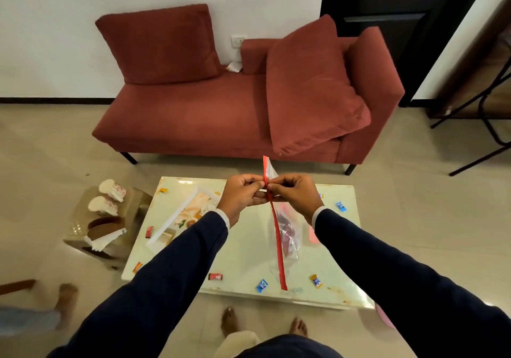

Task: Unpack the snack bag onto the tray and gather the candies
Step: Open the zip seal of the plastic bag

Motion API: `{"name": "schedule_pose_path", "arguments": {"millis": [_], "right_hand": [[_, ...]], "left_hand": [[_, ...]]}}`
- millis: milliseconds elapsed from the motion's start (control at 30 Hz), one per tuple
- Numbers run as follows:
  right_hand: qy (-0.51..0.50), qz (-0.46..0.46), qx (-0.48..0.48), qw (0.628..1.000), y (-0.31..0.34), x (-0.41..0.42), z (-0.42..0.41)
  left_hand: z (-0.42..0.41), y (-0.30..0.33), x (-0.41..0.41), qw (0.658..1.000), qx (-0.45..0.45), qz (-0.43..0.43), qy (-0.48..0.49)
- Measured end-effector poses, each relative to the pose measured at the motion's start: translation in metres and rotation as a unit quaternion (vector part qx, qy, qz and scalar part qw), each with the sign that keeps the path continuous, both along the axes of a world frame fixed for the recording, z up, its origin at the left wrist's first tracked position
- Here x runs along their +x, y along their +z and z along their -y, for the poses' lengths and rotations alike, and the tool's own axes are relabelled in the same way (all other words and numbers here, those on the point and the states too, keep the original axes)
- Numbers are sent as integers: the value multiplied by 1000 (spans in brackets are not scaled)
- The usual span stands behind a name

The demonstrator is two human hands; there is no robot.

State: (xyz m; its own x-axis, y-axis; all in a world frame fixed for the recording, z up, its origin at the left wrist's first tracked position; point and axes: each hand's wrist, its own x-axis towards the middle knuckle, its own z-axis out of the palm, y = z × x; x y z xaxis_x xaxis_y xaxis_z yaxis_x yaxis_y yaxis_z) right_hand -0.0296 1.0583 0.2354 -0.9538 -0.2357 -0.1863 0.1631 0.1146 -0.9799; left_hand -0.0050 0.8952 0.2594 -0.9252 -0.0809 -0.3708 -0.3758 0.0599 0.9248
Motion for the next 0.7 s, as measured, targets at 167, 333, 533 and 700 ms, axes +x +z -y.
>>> {"name": "schedule_pose_path", "arguments": {"millis": [167, 333, 533, 700], "right_hand": [[2, -16, 9, 1000, -2, -13, 1], [-1, -48, 45, 998, -3, -19, 13], [-1, -50, 42, 998, -2, -22, 26], [-8, -48, 44, 998, 0, -24, 33]], "left_hand": [[4, -2, -13, 1000, 4, -1, 0], [12, -4, -21, 1000, -6, -12, 9], [26, -4, -25, 1000, -4, -16, 12], [31, -6, -27, 999, -24, -26, 7]]}}
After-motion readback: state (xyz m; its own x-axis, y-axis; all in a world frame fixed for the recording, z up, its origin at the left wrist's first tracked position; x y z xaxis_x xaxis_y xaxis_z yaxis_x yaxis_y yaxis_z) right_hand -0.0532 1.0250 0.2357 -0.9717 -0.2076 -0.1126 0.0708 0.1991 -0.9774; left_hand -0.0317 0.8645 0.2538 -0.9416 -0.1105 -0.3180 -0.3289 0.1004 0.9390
